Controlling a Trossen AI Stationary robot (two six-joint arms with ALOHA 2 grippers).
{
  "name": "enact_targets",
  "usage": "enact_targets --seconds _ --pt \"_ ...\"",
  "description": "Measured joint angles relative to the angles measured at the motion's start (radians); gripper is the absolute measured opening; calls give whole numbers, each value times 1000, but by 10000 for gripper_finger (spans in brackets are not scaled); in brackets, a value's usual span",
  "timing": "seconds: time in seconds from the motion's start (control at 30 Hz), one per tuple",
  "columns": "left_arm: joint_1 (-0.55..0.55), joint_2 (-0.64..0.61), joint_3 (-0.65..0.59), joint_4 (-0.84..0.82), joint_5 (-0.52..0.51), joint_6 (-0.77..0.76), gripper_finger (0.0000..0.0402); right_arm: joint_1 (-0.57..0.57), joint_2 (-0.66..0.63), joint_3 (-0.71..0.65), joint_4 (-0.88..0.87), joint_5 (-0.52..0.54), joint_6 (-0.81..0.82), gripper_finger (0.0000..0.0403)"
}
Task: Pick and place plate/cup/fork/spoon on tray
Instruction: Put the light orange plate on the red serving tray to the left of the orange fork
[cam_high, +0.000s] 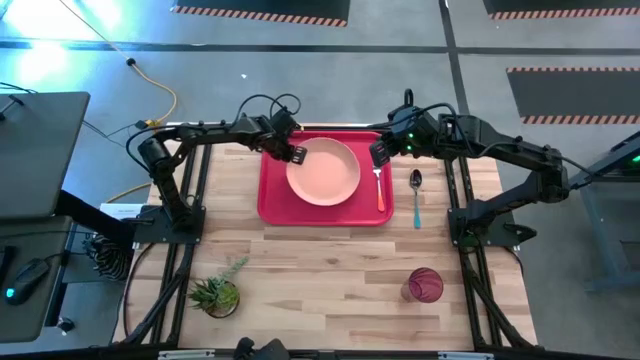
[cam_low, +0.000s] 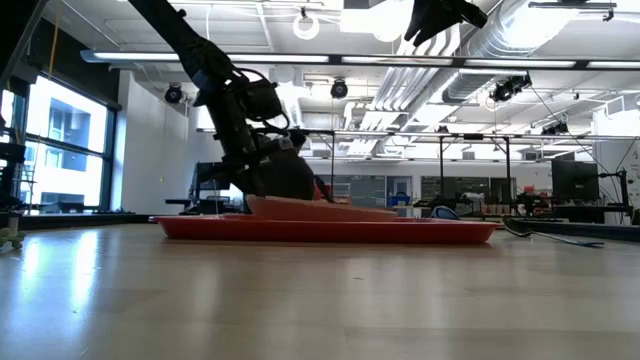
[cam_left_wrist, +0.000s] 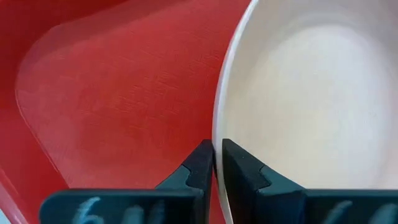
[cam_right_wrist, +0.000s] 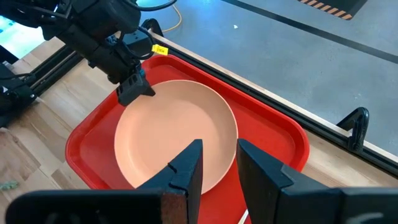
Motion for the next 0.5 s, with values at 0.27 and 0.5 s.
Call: enact_targets --seconds 0.27,0.5 --pt "0 0 0 -11 0 2 28 0 0 0 0 0 0 87" --pt "0 -5 0 -23 0 9 28 0 0 0 0 -1 9 87"
